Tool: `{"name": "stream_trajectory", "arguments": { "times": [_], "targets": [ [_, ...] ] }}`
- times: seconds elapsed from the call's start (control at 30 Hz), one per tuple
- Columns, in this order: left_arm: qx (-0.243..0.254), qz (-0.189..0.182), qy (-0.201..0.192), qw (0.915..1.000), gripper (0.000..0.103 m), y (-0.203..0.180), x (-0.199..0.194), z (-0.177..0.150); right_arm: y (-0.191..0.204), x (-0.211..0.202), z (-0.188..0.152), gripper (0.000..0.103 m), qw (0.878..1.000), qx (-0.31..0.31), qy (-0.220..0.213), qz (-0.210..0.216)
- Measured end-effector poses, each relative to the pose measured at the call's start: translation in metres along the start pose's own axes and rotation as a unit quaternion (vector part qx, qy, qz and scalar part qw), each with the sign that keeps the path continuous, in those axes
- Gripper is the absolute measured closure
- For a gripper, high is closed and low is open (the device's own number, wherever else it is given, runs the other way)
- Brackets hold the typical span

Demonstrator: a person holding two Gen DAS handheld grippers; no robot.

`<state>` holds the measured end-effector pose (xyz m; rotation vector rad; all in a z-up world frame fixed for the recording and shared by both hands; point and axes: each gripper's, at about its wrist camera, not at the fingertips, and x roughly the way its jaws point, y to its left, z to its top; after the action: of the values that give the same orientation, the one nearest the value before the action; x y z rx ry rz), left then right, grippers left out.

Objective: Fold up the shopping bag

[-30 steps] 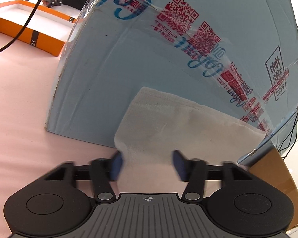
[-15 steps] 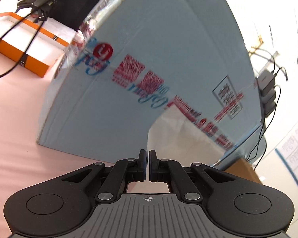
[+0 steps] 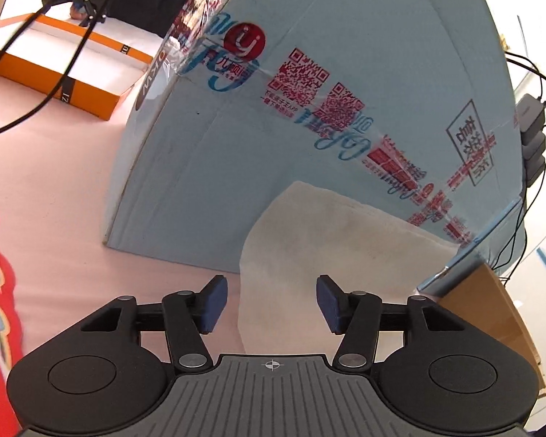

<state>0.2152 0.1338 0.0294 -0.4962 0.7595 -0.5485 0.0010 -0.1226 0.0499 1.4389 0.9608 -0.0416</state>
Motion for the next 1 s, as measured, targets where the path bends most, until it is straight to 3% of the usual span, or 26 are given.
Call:
{"name": "stream_trajectory", "arguments": {
  "times": [0.17,0.23,0.37,0.63,0.67,0.7,0.77,0.87,1.0],
  "targets": [
    [-0.013,-0.013,0.025,0.9995,0.048,0.000,0.024,-0.008,-0.004,0.010,0.012,0.017,0.998,-0.024,-0.037,-0.041],
    [-0.003,-0.010,0.026,0.9996,0.047,-0.003,0.028,-0.012,-0.001,0.021,0.011,0.000,0.998,-0.037,-0.042,-0.030],
    [-0.001,-0.012,0.027,0.9996,0.047,-0.001,0.028,-0.013,0.013,0.041,0.009,0.000,0.995,-0.076,-0.052,-0.034],
    [0.020,-0.012,0.022,0.9995,0.047,0.000,0.026,-0.018,0.033,0.068,0.011,0.002,0.992,-0.097,-0.072,-0.017],
    [0.020,-0.014,0.021,0.9995,0.047,0.001,0.025,-0.019,0.036,0.069,0.014,0.011,0.991,-0.107,-0.074,-0.014],
    [0.019,-0.015,0.020,0.9995,0.047,0.002,0.025,-0.019,0.038,0.071,0.019,0.048,0.991,-0.114,-0.069,-0.011],
    [0.018,-0.018,0.019,0.9995,0.047,0.004,0.024,-0.019,0.032,0.063,0.031,0.077,0.992,-0.114,-0.045,-0.024],
    [0.009,-0.025,0.020,0.9994,0.047,0.009,0.023,-0.018,0.027,0.071,0.030,0.094,0.992,-0.112,-0.035,-0.047],
    [-0.030,-0.038,0.024,0.9985,0.042,0.017,0.020,-0.010,0.024,0.069,0.028,0.103,0.992,-0.118,-0.031,-0.041]
  ]
}}
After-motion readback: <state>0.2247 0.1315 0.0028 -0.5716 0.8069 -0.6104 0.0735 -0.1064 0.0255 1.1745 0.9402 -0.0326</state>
